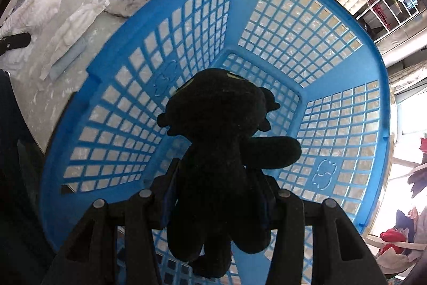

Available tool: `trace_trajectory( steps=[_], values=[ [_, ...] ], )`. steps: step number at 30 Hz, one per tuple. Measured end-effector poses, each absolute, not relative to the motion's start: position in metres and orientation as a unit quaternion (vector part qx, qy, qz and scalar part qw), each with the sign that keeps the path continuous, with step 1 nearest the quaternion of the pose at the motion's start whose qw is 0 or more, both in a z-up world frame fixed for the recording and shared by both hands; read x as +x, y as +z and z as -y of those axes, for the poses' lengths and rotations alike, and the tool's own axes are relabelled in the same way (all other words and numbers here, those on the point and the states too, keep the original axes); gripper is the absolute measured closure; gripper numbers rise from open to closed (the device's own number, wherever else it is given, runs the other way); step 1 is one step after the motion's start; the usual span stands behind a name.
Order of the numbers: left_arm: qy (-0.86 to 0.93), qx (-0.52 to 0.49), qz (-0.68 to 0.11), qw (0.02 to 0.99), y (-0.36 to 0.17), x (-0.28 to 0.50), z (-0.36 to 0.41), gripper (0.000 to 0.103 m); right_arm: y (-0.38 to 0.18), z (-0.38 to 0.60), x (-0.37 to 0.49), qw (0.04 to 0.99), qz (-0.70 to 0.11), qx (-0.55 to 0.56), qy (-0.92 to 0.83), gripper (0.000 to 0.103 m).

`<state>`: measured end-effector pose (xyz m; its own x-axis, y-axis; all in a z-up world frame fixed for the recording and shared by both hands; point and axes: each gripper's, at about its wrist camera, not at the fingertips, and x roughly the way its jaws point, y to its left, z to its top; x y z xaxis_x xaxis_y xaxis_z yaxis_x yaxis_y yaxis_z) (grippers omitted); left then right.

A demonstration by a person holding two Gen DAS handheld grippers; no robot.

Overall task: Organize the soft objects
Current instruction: 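Carry the black plush toy into the blue basket and release it with the right gripper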

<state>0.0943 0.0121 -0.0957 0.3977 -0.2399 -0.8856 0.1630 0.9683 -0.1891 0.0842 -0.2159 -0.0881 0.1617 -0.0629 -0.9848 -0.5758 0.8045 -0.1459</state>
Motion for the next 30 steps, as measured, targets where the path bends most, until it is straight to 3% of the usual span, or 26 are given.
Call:
trace_trajectory(
  steps=[22, 30],
  values=[
    [-0.132, -0.026, -0.54, 0.831, -0.097, 0.097, 0.003, 0.078, -0.098, 0.257, 0.1, 0.709, -0.636, -0.267, 0.147, 0.052],
    [-0.128, -0.026, -0.538, 0.833, -0.095, 0.093, 0.0, 0.078, -0.093, 0.258, 0.103, 0.717, -0.636, -0.253, 0.133, 0.03]
  ],
)
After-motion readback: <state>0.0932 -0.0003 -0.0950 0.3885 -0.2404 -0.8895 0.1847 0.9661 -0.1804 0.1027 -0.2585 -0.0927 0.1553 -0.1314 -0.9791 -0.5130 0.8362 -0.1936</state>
